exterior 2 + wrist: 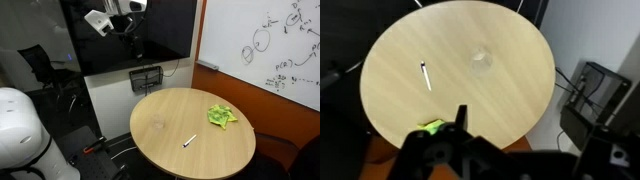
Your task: Move the cup to the right
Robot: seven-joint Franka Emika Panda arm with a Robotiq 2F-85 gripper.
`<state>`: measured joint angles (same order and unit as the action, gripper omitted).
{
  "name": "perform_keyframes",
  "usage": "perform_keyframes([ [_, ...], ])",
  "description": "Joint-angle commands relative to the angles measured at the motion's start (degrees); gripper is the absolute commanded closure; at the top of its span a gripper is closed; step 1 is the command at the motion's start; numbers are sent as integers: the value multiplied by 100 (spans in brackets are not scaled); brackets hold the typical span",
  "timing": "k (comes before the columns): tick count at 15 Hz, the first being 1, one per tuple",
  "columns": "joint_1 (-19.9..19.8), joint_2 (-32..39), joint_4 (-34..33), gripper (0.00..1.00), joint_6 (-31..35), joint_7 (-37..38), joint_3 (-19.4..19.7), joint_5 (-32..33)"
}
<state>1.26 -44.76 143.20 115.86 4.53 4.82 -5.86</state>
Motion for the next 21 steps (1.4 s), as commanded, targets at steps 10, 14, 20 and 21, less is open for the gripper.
perform_keyframes([
  [10,-5,1321,237,0,1272,23,-433,-109],
  [14,-220,2746,86,0,2494,655,-725,133],
  [20,-245,4775,-652,0,2870,1945,-677,333],
  [21,-188,5035,-799,0,2780,1909,-637,162],
])
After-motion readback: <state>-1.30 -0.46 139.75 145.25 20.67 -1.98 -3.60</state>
